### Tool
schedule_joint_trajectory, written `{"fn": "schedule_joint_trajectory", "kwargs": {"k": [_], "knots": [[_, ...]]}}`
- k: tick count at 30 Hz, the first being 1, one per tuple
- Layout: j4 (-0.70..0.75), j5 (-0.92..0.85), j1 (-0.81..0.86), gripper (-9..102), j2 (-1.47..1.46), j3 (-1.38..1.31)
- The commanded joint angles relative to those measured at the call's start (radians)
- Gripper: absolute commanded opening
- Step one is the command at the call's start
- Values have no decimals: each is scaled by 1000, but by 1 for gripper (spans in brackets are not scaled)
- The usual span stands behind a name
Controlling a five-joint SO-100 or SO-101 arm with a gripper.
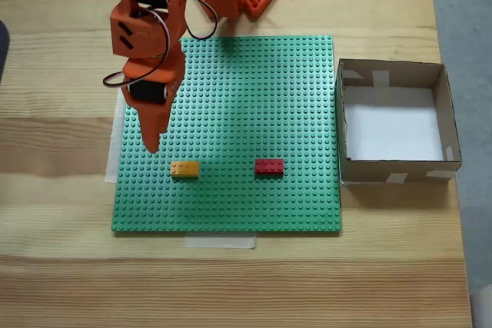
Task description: Pick the yellow lego block and put it in the box.
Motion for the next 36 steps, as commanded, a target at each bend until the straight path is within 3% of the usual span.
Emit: {"fn": "schedule_joint_trajectory", "kwargs": {"k": [1, 13, 36], "knots": [[-6, -5, -15, 19, -26, -71], [11, -21, -69, 22, -143, -170], [-164, -100, -72, 24, -204, -133]]}}
